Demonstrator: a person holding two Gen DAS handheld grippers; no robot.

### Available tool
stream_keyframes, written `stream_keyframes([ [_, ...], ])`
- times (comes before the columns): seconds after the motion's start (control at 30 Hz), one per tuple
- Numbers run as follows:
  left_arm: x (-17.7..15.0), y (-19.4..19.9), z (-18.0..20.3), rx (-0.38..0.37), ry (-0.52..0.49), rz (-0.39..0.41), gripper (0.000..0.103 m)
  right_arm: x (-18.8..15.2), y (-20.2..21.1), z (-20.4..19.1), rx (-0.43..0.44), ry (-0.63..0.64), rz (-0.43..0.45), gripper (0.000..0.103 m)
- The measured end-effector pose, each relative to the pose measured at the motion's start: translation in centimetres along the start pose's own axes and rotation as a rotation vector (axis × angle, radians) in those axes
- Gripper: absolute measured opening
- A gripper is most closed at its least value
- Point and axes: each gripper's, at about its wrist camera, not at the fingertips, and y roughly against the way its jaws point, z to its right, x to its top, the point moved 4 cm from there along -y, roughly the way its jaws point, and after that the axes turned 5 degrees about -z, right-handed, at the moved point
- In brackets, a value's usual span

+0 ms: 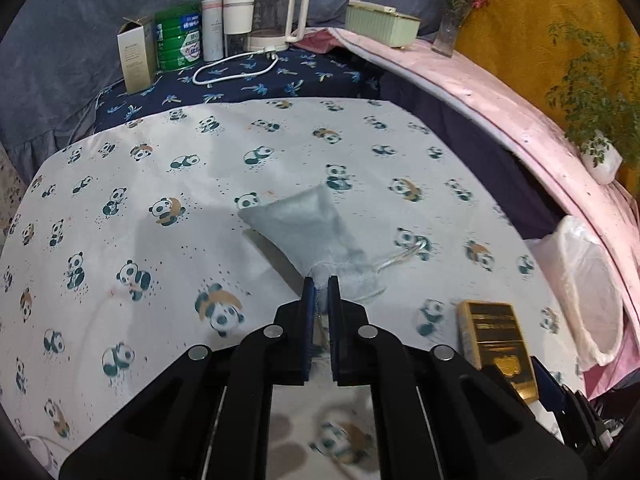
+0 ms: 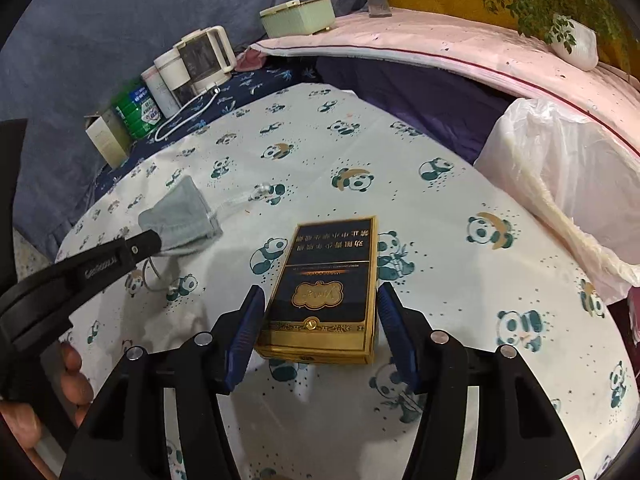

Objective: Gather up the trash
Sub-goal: 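Grasp the grey pouch with the left tool while the right tool grasps the gold cigarette box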

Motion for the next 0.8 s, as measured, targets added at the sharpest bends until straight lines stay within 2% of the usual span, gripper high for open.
stream_keyframes([
  [0.03,-0.2,0.6,0.5,-0.009,-0.004,0.005,0.006,0.0,0.2,0.2,0.022,-0.005,-0.009,0.017],
  [0.1,-0.7,1.9,1.8,-0.014,-0.023,0.019,0.006,0.0,0.7,1.0,0.039,-0.027,-0.028,0.009],
  [0.17,-1.1,2.9,2.9,-0.013,-0.044,0.033,0.006,-0.2,1.0,2.0,0.016,-0.028,-0.039,0.007],
  [0.33,-2.2,4.7,4.6,-0.025,-0.049,0.044,0.006,-1.2,2.2,4.5,0.048,-0.049,-0.052,0.007],
  [0.4,-2.5,5.2,4.5,-0.022,-0.032,0.047,0.006,-1.2,2.6,4.5,0.046,-0.043,-0.039,0.018],
  [0.47,-2.6,5.5,4.1,-0.014,-0.016,0.05,0.006,-1.1,2.9,4.0,0.055,-0.033,-0.023,0.047],
  [0.57,-2.6,5.8,2.7,0.008,0.003,0.056,0.006,-1.2,2.7,2.1,0.065,0.013,-0.02,0.058],
  [0.8,-2.3,5.9,-1.8,0.055,0.048,0.062,0.006,-1.6,-0.3,-2.5,0.022,0.093,-0.069,0.067],
])
